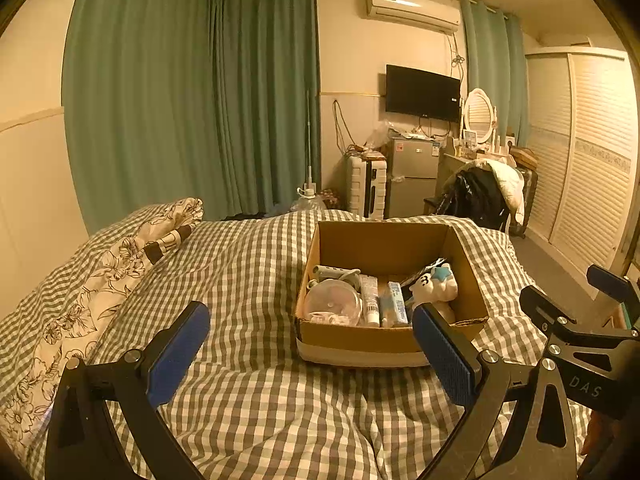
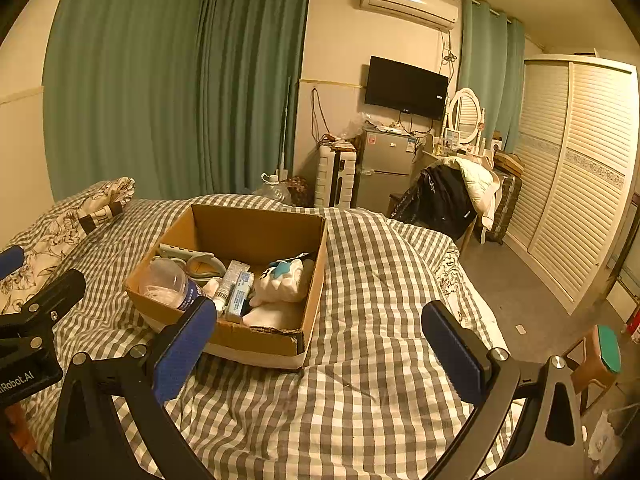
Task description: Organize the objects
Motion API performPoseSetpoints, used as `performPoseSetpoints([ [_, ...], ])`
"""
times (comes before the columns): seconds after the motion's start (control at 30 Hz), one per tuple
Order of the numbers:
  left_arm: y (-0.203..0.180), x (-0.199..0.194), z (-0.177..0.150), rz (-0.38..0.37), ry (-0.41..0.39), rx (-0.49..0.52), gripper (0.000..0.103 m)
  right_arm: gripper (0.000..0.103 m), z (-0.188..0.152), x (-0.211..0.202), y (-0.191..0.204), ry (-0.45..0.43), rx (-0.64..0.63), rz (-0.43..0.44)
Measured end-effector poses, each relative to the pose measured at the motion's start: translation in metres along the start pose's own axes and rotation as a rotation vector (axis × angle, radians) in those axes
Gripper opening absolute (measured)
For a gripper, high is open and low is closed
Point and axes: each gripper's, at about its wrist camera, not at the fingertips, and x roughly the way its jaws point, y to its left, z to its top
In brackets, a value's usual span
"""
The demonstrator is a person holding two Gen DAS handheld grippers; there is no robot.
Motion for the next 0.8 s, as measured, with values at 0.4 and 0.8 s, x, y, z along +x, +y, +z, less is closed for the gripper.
performPoseSetpoints([
  [0.4,-0.0027,0.0012,-0.0010,-0.004,0.007,0.006,0.103,0.103,-0.0027,0.0010,0.0010,0.007,-0.003,-0.002],
  [0.8,-0.0028,0.0029,-0.0022,-0.003,0.017,-0.005,0.103,0.103,-0.0038,0.0011,0.0010,0.011,-0.004,-0.004],
])
